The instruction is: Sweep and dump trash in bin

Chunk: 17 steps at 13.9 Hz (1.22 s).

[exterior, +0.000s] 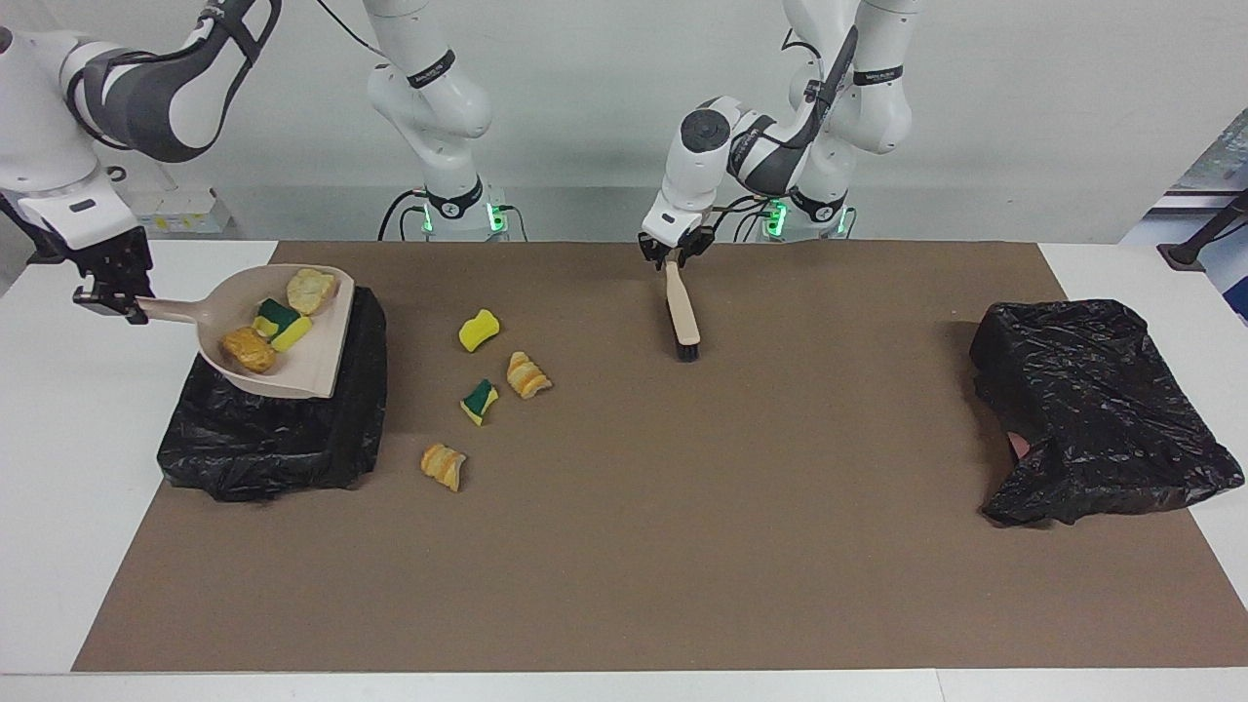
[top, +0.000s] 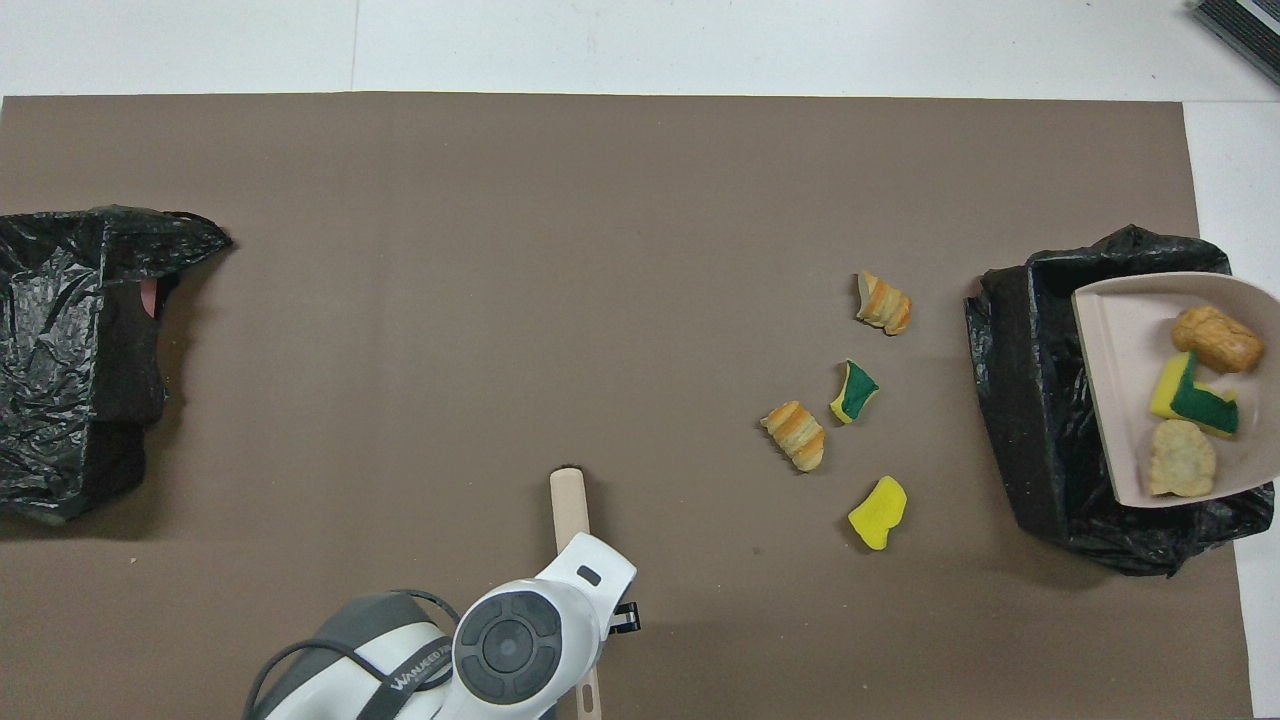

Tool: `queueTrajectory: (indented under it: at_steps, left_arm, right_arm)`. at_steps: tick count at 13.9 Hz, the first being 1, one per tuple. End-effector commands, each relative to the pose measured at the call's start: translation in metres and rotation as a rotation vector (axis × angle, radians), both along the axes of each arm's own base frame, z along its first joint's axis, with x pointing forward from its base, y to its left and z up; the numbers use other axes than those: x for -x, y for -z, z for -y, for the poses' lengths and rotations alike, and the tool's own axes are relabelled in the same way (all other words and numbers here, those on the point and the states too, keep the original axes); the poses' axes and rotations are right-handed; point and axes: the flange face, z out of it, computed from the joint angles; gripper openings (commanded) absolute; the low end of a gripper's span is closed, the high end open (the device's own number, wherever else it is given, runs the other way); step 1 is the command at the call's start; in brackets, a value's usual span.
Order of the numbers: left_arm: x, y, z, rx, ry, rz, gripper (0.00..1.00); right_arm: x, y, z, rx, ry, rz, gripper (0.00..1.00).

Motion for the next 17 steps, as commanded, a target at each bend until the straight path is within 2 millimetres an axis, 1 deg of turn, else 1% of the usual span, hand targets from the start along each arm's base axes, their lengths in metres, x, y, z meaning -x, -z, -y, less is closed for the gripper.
queueTrajectory:
  at_steps: [1,2,3,5,6,8,9,10,11,12,13,14,15,16,17]
  left_arm:
    - [-0.043,-0.023,-0.016,0.012,-0.029,0.065,1.00]
    - [-0.061,-0.024,-0.022,0.015,-0.047,0.073,1.00]
    - [-0.078,-0.027,-0.025,0.012,-0.038,0.094,1.00]
    - [-0.121,-0.035,-0.039,0.005,-0.053,0.119,1.00]
    - [-0.141,-0.037,-0.047,0.001,-0.048,0.117,1.00]
    - [-0.180,-0.043,-0.070,-0.021,-0.026,0.103,1.00]
    - [-0.199,-0.049,-0.081,-0.035,-0.027,0.104,1.00]
    - [-0.219,-0.055,-0.093,-0.044,-0.014,0.120,1.00]
    - [-0.235,-0.059,-0.107,-0.051,0.047,0.146,1.00]
    - [-0.251,-0.066,-0.126,-0.044,0.072,0.161,1.00]
    - [-0.260,-0.072,-0.143,-0.043,0.075,0.160,1.00]
    - [-0.271,-0.083,-0.157,-0.039,0.080,0.173,1.00]
    - [-0.281,-0.094,-0.175,-0.036,0.089,0.183,1.00]
    - [-0.286,-0.106,-0.189,-0.034,0.103,0.183,1.00]
    - [-0.293,-0.119,-0.212,-0.026,0.118,0.180,1.00]
  right_arm:
    - [0.003,0.001,-0.011,0.127,-0.029,-0.006,0.00]
    - [0.004,0.003,-0.013,0.186,-0.015,-0.017,0.00]
    - [0.000,0.005,-0.029,0.240,-0.029,-0.025,0.00]
    - [0.005,0.006,-0.053,0.337,-0.035,-0.031,0.00]
    - [0.008,0.007,-0.071,0.381,-0.042,-0.014,0.00]
    - [0.015,0.010,-0.103,0.488,-0.042,0.008,0.00]
    - [0.020,0.010,-0.110,0.524,-0.015,0.027,0.00]
    - [0.024,0.010,-0.111,0.548,0.010,0.042,0.00]
    - [0.025,0.011,-0.110,0.568,0.010,0.040,0.00]
    - [0.025,0.008,-0.108,0.585,0.008,0.039,0.00]
    - [0.027,0.001,-0.106,0.597,0.016,0.044,0.00]
    - [0.030,-0.010,-0.108,0.604,0.023,0.055,0.00]
    - [0.034,-0.026,-0.108,0.615,0.037,0.065,0.00]
    - [0.037,-0.038,-0.108,0.626,0.060,0.061,0.00]
    - [0.037,-0.046,-0.111,0.627,0.085,0.056,0.00]
